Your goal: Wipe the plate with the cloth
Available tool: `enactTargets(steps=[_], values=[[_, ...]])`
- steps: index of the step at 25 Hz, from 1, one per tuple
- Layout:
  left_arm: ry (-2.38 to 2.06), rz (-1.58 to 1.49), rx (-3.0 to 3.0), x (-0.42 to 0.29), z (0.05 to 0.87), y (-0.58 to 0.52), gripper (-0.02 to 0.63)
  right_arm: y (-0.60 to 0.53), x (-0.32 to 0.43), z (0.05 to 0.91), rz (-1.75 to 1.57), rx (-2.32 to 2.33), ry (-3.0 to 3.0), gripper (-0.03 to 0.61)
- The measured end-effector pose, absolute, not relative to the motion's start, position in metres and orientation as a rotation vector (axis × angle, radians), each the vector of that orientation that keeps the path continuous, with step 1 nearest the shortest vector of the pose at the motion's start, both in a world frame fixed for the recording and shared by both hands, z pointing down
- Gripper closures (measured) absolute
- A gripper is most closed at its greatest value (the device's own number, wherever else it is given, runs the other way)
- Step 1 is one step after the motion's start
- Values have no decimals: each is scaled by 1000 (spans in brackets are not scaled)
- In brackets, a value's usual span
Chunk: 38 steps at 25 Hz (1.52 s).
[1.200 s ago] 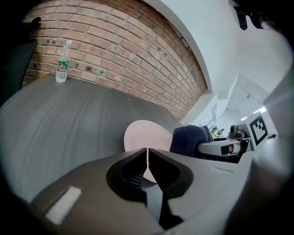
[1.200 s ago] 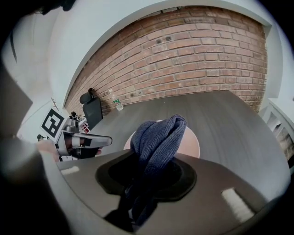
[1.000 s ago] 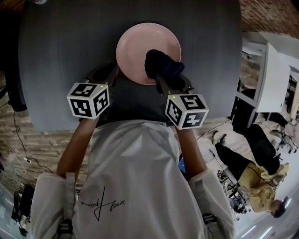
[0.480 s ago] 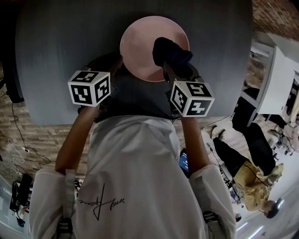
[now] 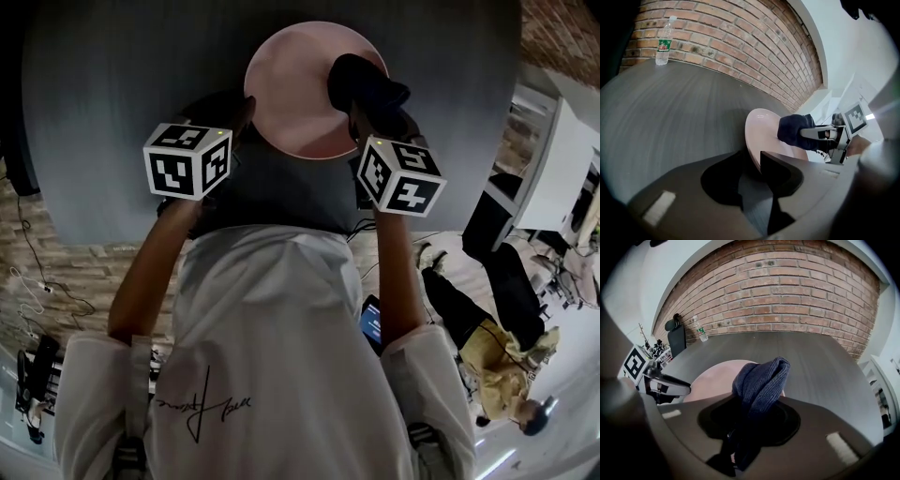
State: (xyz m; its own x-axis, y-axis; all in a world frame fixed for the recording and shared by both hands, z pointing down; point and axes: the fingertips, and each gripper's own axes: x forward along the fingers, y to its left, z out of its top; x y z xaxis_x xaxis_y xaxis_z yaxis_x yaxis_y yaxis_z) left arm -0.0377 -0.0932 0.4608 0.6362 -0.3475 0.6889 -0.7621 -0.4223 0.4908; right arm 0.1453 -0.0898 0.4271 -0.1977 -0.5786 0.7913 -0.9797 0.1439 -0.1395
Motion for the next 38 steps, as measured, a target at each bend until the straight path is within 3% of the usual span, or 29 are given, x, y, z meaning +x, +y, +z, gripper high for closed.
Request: enactTargets(steps=[18, 38], values=[[-807, 603, 2016, -30, 463, -96, 528, -141, 157, 429, 472, 1613, -1624, 460], [-791, 594, 2015, -22, 468, -99, 517, -159, 113, 467, 429, 1400, -1685, 460]])
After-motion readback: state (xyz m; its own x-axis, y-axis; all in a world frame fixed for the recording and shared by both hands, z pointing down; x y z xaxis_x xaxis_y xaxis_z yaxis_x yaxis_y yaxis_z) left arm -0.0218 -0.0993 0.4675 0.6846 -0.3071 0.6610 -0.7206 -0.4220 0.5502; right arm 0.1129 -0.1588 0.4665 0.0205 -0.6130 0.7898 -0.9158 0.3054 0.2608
